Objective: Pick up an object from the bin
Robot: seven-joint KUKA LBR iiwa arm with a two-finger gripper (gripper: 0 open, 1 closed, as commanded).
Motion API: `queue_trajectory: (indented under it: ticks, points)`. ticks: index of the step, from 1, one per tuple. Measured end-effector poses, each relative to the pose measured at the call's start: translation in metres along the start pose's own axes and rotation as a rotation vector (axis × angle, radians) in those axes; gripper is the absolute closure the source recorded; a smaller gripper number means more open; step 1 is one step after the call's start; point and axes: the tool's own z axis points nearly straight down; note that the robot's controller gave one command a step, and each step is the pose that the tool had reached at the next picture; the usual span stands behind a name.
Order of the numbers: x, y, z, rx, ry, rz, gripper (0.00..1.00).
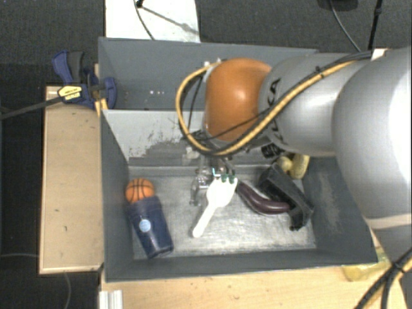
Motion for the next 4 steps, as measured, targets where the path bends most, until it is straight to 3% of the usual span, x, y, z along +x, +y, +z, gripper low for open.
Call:
queue_trajectory:
  ticks: [1, 2, 3, 4]
  points:
    - [-0.002, 0.0, -0.004, -0.001, -0.008, 0.003, 0.0]
    - [0.034, -0.067, 0.053, -0.003, -0.008, -0.108, 1.0]
    - [0.034, -0.067, 0.053, -0.003, -0.008, -0.107, 1.0]
    - [0.044, -0.071, -0.076, 0.0, -0.007, -0.135, 1.0]
